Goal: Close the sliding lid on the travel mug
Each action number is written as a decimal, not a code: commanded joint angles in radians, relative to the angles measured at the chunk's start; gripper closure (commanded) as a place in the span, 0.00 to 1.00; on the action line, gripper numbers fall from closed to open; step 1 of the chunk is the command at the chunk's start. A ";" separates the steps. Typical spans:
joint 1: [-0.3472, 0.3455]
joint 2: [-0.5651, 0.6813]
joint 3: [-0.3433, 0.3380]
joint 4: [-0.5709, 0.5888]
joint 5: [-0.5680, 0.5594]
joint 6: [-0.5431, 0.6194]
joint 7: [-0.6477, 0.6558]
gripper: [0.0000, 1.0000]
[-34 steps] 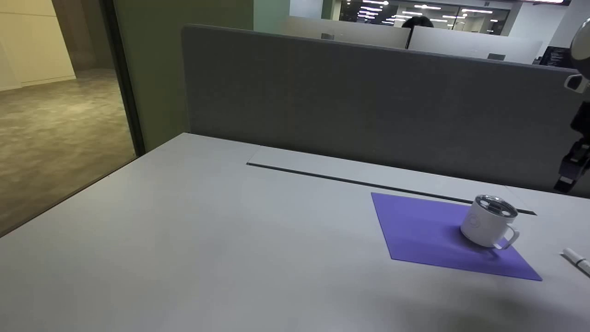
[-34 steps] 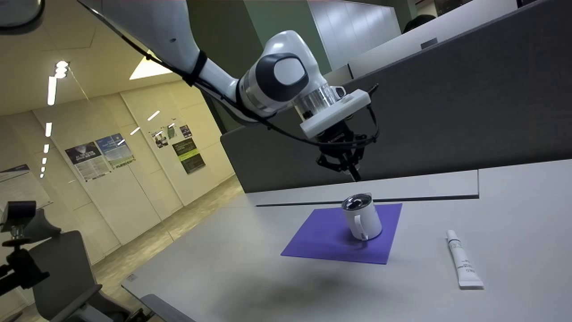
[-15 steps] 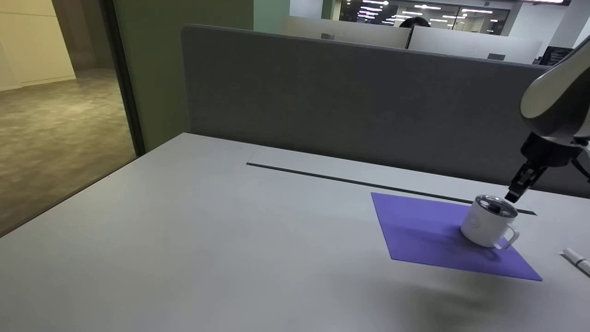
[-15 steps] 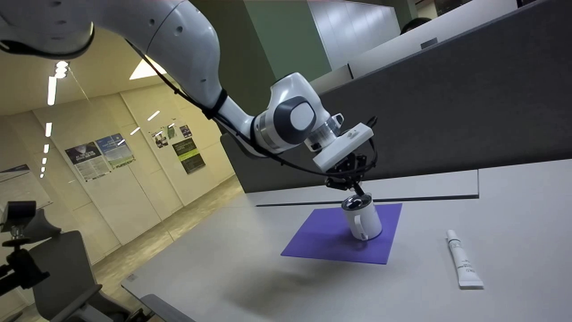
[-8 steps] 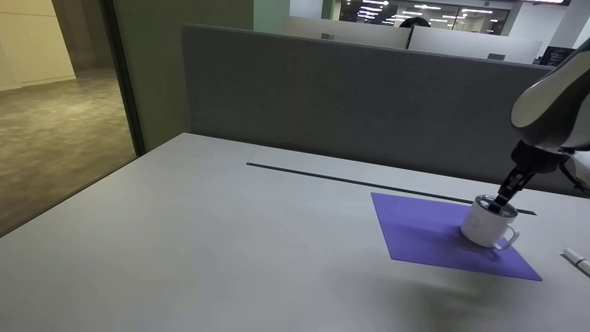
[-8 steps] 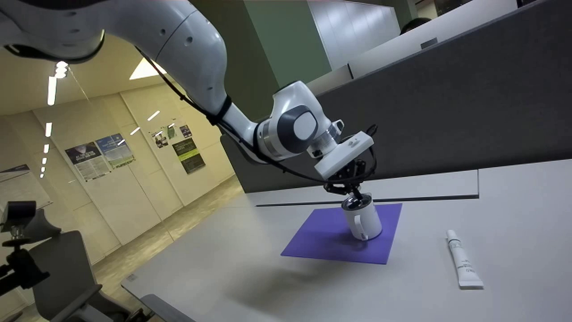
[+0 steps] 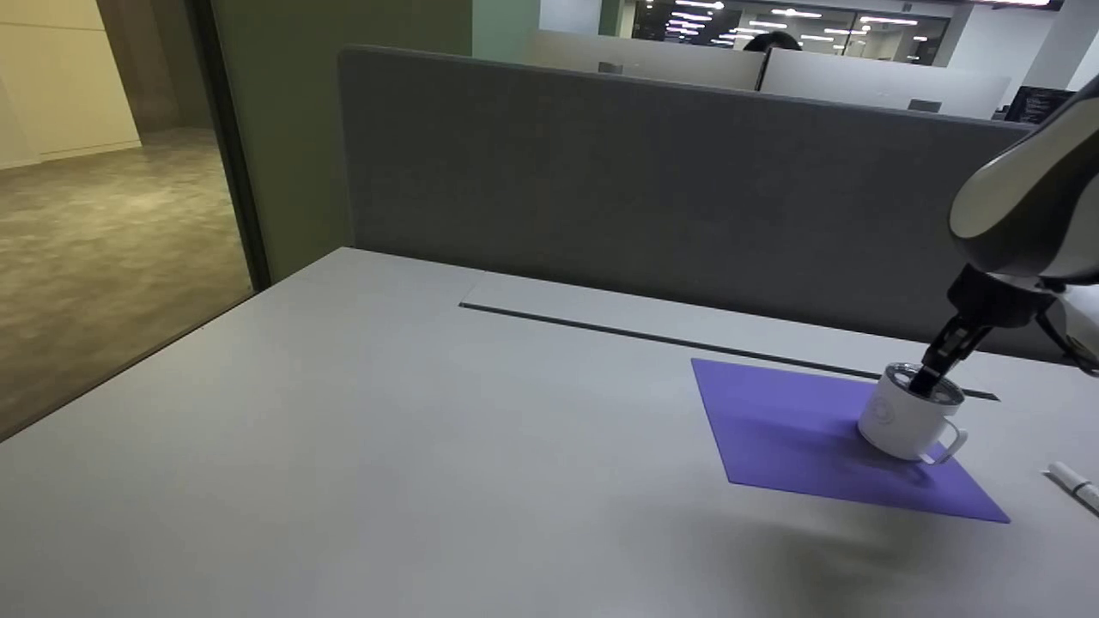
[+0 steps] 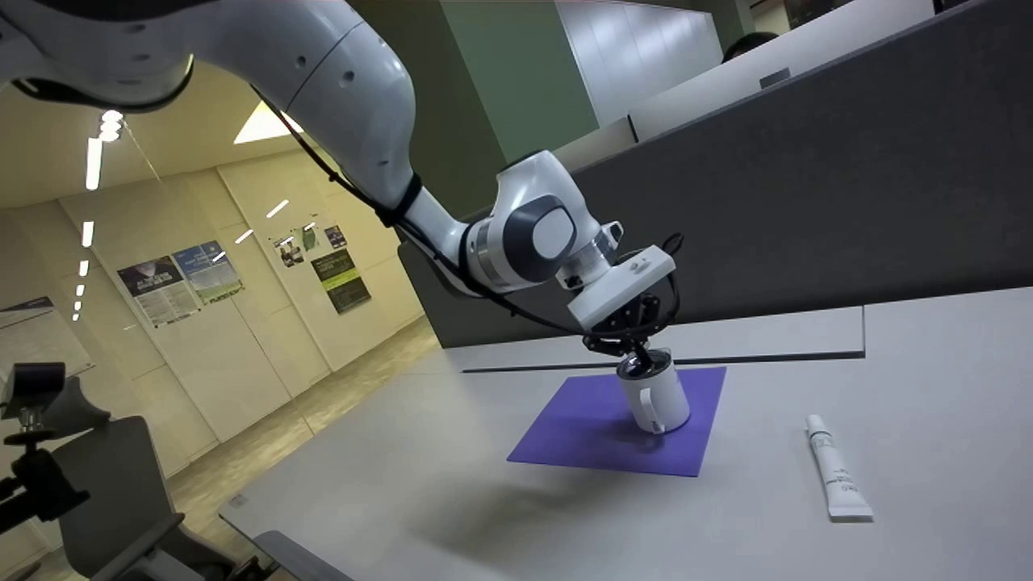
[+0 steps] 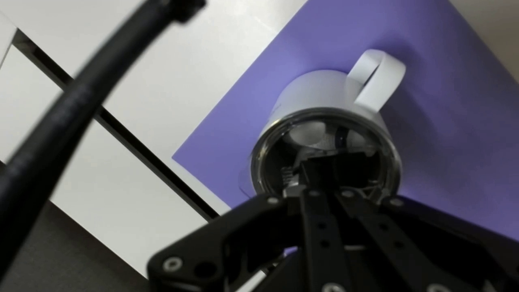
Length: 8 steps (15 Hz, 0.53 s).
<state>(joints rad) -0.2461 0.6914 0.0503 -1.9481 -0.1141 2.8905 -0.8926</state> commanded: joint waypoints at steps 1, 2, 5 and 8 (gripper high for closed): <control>-0.056 0.028 0.064 0.036 0.027 -0.069 0.016 1.00; -0.069 0.031 0.077 0.042 0.041 -0.086 0.013 1.00; -0.093 0.037 0.101 0.058 0.079 -0.132 0.006 1.00; -0.111 0.032 0.110 0.071 0.114 -0.140 0.006 1.00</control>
<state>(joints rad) -0.3322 0.6987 0.1336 -1.9104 -0.0324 2.7813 -0.8943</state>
